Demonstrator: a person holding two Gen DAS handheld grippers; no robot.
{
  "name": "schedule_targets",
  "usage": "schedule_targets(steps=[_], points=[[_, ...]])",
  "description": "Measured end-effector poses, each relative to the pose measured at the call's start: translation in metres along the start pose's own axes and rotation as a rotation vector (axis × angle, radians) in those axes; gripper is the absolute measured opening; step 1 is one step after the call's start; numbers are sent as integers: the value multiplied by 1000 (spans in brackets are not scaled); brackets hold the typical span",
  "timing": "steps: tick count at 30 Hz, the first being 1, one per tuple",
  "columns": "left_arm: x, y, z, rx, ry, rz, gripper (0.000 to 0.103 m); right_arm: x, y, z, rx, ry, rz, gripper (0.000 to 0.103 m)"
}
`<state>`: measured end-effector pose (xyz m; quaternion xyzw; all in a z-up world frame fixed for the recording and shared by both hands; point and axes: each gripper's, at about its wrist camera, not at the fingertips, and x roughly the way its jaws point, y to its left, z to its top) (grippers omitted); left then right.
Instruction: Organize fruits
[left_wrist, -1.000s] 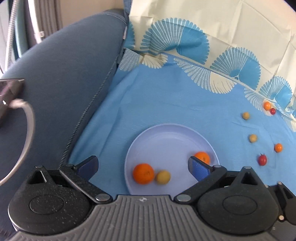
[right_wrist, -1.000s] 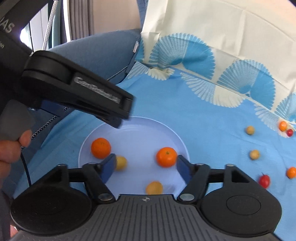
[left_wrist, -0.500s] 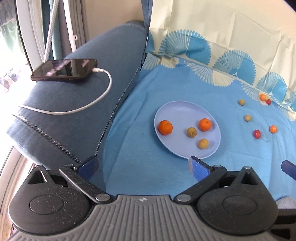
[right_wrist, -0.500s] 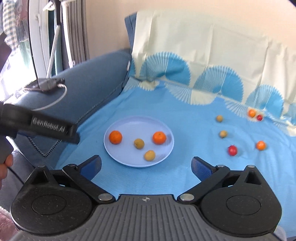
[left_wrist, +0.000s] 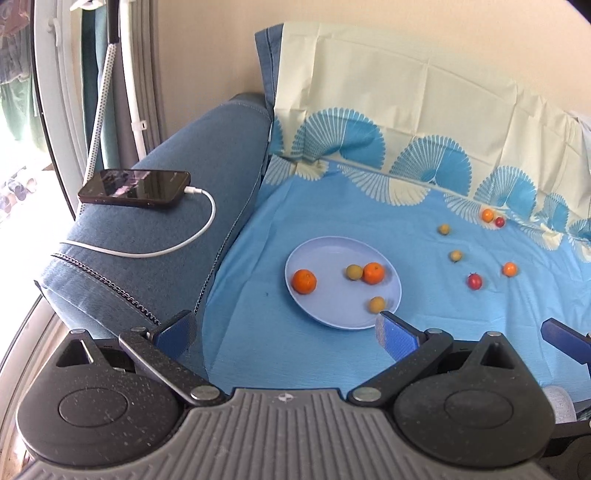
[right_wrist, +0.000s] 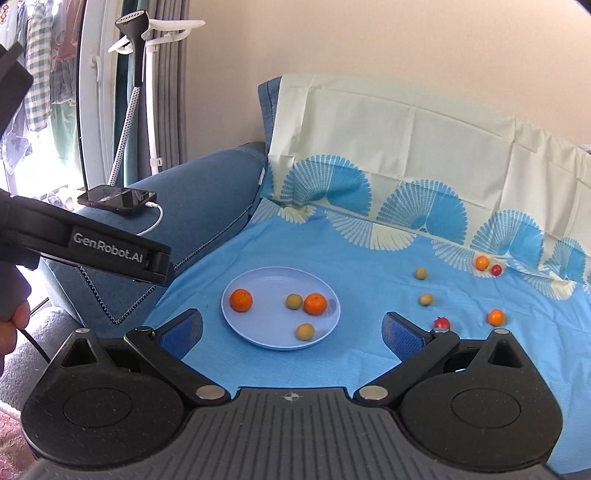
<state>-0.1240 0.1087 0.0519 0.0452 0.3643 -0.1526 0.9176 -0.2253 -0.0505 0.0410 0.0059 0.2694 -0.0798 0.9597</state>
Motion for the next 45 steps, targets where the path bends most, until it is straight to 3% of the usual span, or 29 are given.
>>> schedule_targets(steps=[14,27,37,41,45], points=[[-9,-2,-3,7,-14,-8,103,-14,1,-2,-9,-30,-20,102],[-1,1,-3,18,-4,10,103,-2,2,-5,1,-4,3,102],[20,-10,4,41,46,23,103,18,-12,-7,48,28,-6,102],[34,-23,13,51,67,21,103,26,-25,-10,77,32,-35,102],[54,-46,29,63,90,12,103,37,-56,-11,119,14,-128,102]])
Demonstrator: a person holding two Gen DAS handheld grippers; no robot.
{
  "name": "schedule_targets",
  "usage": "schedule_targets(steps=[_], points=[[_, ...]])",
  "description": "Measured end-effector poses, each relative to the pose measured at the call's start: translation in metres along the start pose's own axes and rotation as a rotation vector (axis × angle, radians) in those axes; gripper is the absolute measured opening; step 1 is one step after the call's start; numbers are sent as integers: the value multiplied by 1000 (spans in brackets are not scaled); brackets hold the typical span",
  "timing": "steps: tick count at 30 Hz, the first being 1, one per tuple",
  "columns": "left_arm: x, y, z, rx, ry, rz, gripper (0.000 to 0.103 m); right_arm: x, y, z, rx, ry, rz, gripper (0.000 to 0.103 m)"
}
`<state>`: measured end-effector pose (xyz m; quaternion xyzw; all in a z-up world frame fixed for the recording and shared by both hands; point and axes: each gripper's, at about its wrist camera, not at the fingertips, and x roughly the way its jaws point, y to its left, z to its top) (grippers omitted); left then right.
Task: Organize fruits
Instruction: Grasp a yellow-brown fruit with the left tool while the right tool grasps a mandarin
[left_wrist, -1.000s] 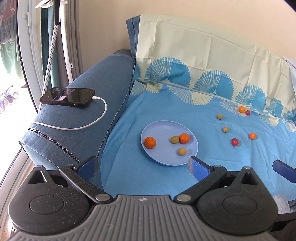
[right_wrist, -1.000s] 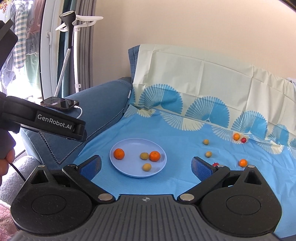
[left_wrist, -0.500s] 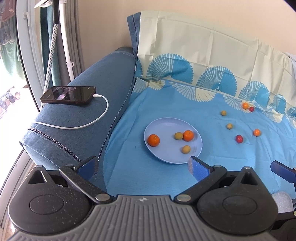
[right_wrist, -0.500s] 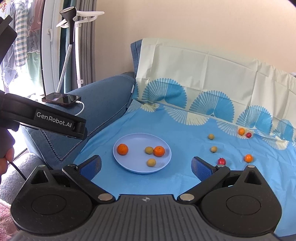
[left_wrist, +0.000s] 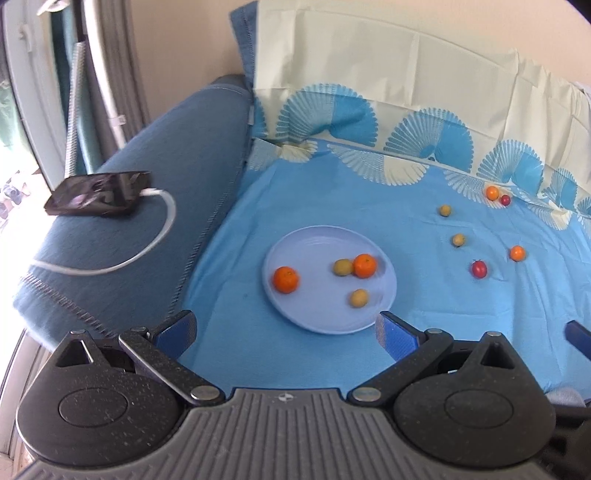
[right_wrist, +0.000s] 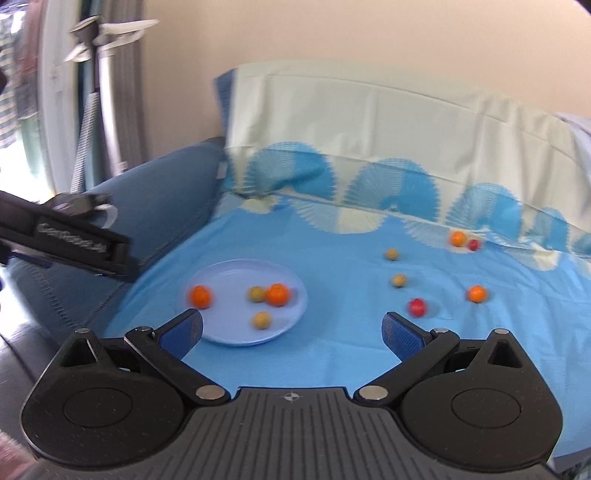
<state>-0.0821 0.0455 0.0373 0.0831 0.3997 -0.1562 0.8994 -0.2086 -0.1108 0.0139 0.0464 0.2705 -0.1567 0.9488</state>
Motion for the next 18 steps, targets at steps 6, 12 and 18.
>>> schedule_targets(steps=[6,12,18], points=[[43,-58,44,48,32,-55,103,45,-82,7,135,-5,-206,102],[115,-140,92,93,51,-120,103,117,-177,9,288,18,-371,102],[220,-218,108,77,164,-147,103,219,-252,-5,399,70,-456,102]])
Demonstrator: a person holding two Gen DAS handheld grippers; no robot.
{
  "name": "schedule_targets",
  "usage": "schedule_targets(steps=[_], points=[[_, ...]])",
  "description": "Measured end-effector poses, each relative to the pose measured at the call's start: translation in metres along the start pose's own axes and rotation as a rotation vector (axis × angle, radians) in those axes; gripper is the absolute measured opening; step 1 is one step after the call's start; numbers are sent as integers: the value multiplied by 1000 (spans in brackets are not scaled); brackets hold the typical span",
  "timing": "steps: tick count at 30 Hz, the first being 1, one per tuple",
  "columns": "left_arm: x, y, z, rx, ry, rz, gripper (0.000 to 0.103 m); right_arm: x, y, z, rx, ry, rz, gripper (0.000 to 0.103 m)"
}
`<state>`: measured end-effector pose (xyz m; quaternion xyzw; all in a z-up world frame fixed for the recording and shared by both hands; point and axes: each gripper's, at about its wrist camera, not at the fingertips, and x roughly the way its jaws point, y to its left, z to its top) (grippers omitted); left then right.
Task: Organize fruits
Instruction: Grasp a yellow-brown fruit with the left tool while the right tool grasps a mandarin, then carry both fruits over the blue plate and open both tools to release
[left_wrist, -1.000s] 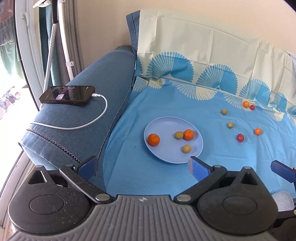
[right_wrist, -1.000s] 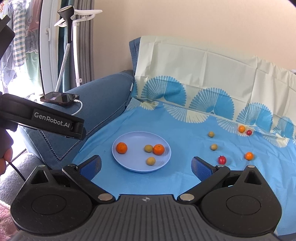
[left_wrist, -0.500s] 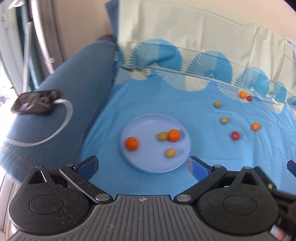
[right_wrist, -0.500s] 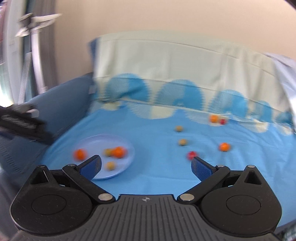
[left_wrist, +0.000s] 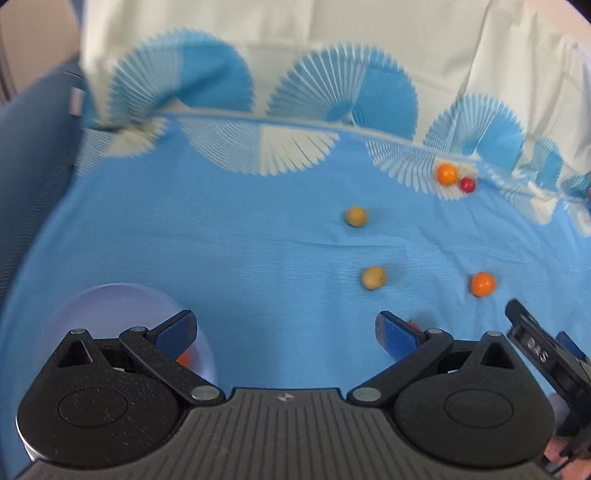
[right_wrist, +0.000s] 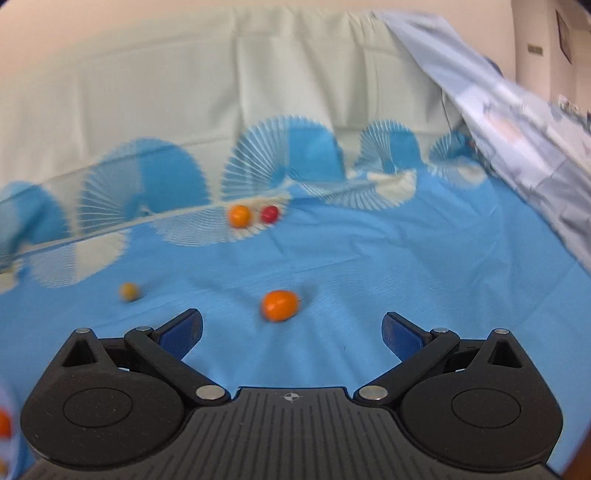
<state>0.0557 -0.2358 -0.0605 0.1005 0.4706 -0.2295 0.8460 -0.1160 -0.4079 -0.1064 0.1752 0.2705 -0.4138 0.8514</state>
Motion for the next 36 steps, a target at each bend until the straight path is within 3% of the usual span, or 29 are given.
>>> schedule_targets(steps=[8,11,12,16,18,19,20,21,23,24,27,30,36], points=[[99,-51,25,34,25,16,103,110,13,-3,-12,51,-29,102],[128,-54,25,34,50,29,103,127,18,-14,-53,78,-44,102],[131,-52,23,16,50,-18,103,126,21,-16,-83,56,-49,102],[140,-58,19,27,85,-43,103,128,18,-17,-69,54,-37,102],[137,-61,12,63,73,-35,99,127,21,-16,-80,48,-42,100],[133,-63,9,86,62,-37,90,125,21,-16,-74,45,-32,97],[130,-66,6,113,40,-38,75,122,22,-16,-75,36,-22,85],[127,-69,5,146,21,-44,67,120,25,-16,-88,27,-4,65],[127,-71,8,171,12,-45,34,118,29,-15,-104,21,28,41],[127,-70,10,177,17,-66,27,117,29,-15,-106,21,30,41],[121,-64,14,162,37,-109,26,116,22,-13,-43,23,46,40],[99,-58,15,157,11,-90,27,111,16,-9,-16,-25,24,40],[4,-32,6,135,-38,-89,27,82,10,-2,-31,-130,-12,40]])
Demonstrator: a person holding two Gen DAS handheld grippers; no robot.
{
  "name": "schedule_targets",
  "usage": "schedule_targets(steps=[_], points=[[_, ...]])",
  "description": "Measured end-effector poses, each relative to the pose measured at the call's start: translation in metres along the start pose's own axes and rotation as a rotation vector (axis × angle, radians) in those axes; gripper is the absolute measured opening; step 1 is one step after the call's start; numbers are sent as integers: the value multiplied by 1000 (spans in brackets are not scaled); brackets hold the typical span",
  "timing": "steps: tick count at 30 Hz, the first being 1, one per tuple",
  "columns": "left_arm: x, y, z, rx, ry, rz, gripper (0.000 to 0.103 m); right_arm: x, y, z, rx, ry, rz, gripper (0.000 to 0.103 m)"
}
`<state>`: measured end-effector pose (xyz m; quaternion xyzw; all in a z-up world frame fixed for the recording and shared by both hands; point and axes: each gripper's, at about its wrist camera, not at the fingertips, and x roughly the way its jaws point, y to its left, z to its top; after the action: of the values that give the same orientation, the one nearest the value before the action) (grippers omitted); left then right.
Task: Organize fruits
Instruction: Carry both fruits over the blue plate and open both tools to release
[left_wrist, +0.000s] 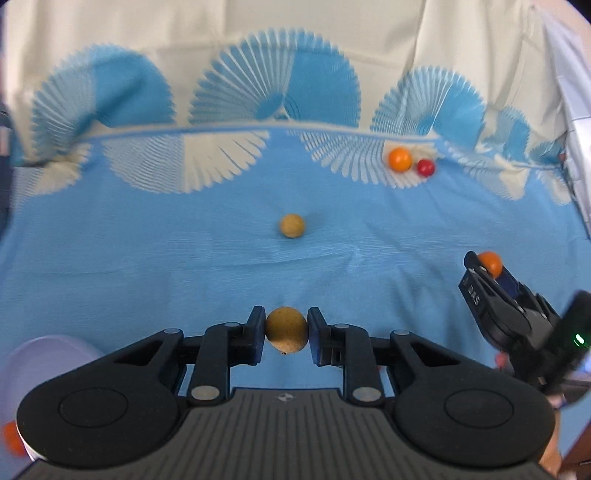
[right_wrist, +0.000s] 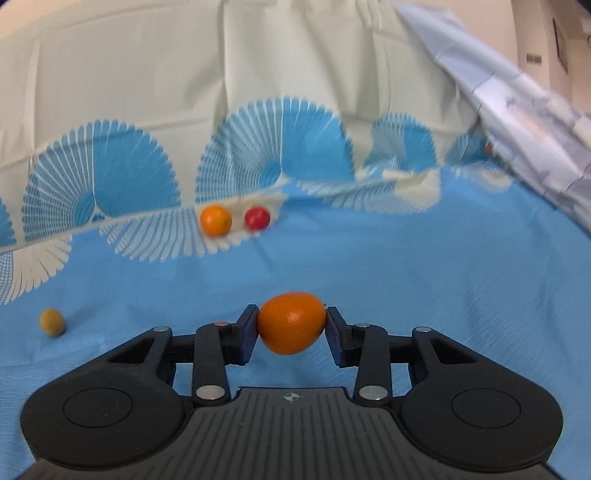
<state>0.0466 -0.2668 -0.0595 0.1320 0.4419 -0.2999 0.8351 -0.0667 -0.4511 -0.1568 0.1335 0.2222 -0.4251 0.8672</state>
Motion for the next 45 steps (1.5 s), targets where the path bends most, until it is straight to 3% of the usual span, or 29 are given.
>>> schedule_targets(steps=[4,8,15,21,29,45], points=[[-77,22,-29,24,-44,14,27,-58,-1,19,11,-57,36,40],[-139,47,-71,10,-52,38,27,-146,7,33,-35,-126,148,40],[-219,89,-143,-32,-71,67,27,-298,28,4,-138,-29,463,40],[-271,129,-191,-104,-118,107,27,-384,57,-19,-220,71,629,40],[-310,164,-226,-213,-178,122,27,-444,93,-27,-345,86,734,40],[-334,183,-245,-249,-249,69,27,-482,111,-32,-450,32,715,40]])
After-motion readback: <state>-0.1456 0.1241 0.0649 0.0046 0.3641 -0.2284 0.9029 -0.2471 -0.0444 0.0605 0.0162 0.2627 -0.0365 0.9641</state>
